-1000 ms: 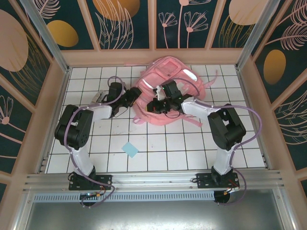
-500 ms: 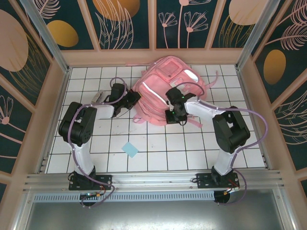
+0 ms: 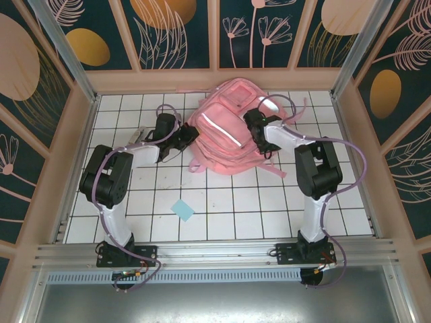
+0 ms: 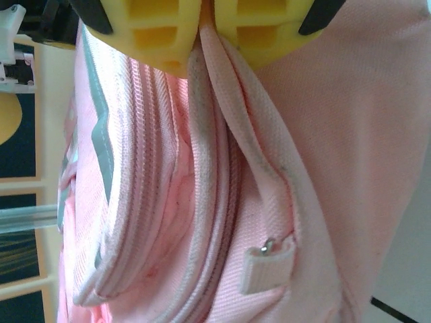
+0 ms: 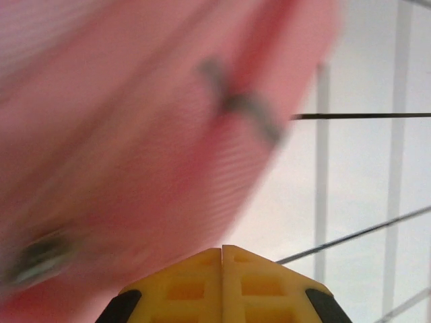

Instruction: Pack the student bag

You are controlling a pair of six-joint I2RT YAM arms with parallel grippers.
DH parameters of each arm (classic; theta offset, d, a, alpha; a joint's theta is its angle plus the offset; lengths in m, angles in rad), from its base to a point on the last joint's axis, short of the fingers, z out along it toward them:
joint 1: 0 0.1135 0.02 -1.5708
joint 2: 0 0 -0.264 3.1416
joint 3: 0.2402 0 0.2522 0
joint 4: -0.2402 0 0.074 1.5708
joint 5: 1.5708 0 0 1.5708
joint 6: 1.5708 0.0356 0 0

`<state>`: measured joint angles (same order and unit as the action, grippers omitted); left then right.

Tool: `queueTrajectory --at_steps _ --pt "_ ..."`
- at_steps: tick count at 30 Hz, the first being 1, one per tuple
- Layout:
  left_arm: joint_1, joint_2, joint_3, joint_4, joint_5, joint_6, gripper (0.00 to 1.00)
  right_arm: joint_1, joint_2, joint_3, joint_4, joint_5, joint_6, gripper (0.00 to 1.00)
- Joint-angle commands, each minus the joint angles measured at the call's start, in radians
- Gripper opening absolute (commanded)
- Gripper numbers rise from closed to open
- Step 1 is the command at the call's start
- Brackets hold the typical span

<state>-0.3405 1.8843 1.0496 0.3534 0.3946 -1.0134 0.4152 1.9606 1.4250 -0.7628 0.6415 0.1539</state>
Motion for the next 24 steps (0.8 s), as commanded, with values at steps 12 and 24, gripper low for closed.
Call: queueTrajectory --at_steps 12,24 --pt "0.033 -0.091 0.088 -0.068 0.011 0.048 0.69 0.007 -0.304 -0.095 0.206 -0.543 -0.118 0.71" --pt "0.032 -0.082 -0.071 0.086 0.044 -0.030 0.68 0.006 -0.289 -0.282 0.626 -0.994 0.052 0.85"
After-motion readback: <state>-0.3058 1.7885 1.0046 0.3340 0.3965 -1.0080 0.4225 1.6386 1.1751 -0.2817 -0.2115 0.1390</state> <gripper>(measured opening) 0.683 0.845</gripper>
